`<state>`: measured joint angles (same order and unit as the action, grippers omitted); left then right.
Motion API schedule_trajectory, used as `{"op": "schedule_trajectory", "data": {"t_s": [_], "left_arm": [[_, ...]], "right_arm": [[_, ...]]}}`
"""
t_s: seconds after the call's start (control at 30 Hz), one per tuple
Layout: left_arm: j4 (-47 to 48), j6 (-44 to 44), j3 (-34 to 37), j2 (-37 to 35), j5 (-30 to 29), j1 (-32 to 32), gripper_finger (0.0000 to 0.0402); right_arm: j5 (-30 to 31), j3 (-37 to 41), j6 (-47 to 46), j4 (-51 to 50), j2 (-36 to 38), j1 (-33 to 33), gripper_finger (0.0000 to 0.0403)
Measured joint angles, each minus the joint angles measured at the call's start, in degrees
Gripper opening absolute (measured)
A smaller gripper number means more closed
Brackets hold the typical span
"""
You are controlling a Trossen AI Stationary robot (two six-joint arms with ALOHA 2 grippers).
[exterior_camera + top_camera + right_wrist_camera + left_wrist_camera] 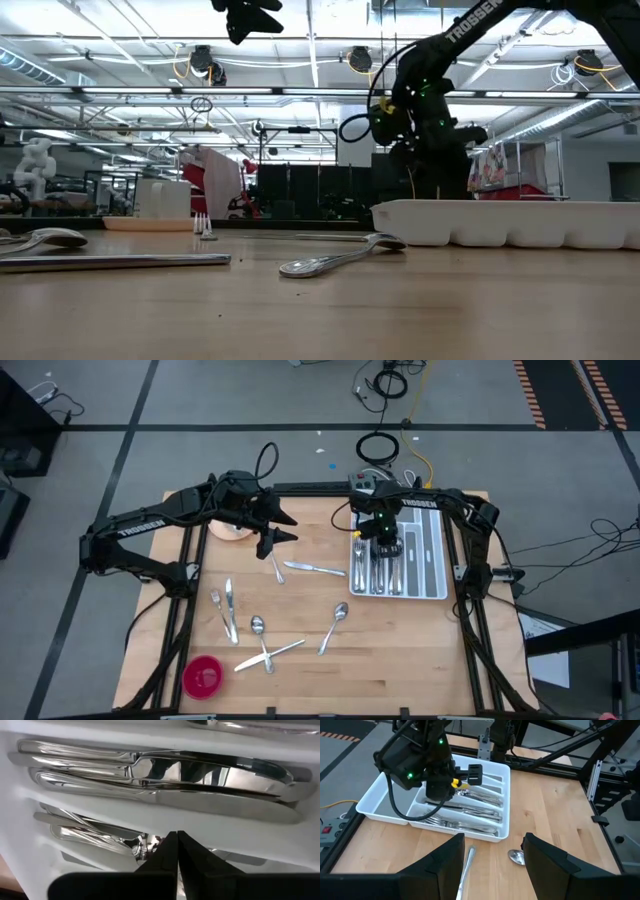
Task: Sort silverware
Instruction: Put the top silver spoon into the white silverware tray, then put the top left silver knife into the white silverware tray
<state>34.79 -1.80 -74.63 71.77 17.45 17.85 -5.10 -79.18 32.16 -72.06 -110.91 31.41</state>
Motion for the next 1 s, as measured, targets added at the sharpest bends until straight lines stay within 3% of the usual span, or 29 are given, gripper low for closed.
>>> {"op": "schedule_trajectory", "data": {"t_s": [0.33,0.6,0.73,0.87,1.0], "left_arm": [[0.00,0.20,0.00,0.00,0.00,0.01,0.0203],[0.01,1.04,0.00,0.00,-0.54,0.00,0.0203],[0.22,2.13,0.00,0.00,-7.25,0.00,0.0203],[2.42,10.60,-0.07,-0.05,-18.31,0.16,0.0203],[17.33,9.47,-0.09,-1.23,-20.79,0.14,0.0203]], "right_arm": [[1.01,0.35,-1.20,-0.39,1.52,-0.32,0.0000],[0.07,0.35,-1.83,0.56,9.40,-0.47,0.0000],[-5.03,0.26,-10.18,8.66,12.88,-1.85,0.0003],[-12.77,0.26,-17.88,19.82,15.26,-5.92,0.0028],[-14.75,0.26,-19.54,26.30,18.64,-10.73,0.0068]]}}
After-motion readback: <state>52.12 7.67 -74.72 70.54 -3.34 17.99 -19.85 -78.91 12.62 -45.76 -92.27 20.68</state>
